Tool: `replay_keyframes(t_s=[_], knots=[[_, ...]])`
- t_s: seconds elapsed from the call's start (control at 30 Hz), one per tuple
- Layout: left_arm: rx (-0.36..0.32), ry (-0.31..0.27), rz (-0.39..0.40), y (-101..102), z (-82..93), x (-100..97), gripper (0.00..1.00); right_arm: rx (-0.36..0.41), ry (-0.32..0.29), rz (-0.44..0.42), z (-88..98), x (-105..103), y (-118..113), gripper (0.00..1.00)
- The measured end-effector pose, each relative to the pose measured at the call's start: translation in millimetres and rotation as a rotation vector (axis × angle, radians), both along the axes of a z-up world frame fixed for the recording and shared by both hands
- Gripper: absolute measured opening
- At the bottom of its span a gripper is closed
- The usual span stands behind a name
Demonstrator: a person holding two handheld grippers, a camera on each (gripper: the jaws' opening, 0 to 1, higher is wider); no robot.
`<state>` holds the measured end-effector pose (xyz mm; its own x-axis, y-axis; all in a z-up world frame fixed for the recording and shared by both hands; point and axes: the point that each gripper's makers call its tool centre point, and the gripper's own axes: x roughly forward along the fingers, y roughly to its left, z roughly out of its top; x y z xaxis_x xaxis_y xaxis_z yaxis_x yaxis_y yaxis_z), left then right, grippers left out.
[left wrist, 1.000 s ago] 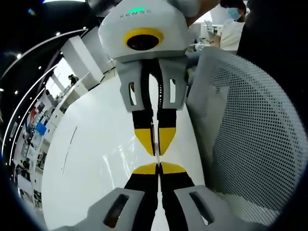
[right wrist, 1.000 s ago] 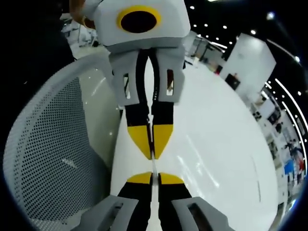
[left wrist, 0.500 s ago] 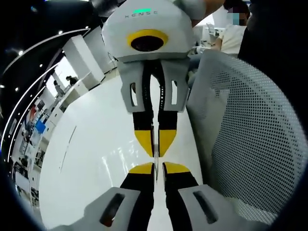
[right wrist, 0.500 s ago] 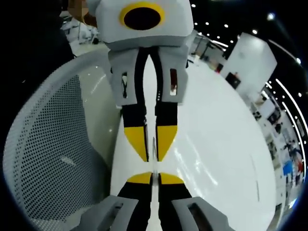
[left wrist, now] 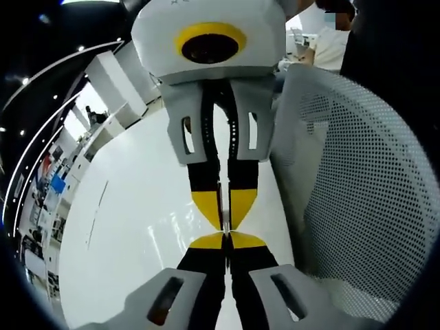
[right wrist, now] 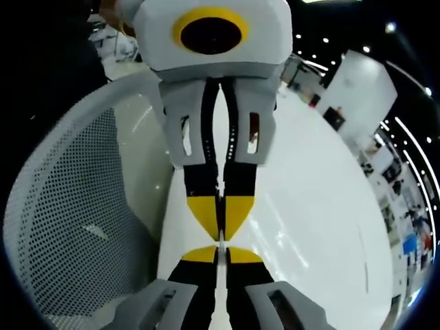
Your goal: Open the resealable bag by pulling the two sides of the seal apart until the entire bag opening is separated and visibly accessible.
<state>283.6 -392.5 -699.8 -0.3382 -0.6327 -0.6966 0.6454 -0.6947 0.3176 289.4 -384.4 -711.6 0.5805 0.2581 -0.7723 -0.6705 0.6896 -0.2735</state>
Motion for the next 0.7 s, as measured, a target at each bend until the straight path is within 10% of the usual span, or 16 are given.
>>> replay_keyframes(t_s=[0.7], knots=[[0.012,0.045,0.009,6.7,2.4,2.2,0.0,0.032,0.005,-0.026,-4.4,-8.1,-6.6,0.0]])
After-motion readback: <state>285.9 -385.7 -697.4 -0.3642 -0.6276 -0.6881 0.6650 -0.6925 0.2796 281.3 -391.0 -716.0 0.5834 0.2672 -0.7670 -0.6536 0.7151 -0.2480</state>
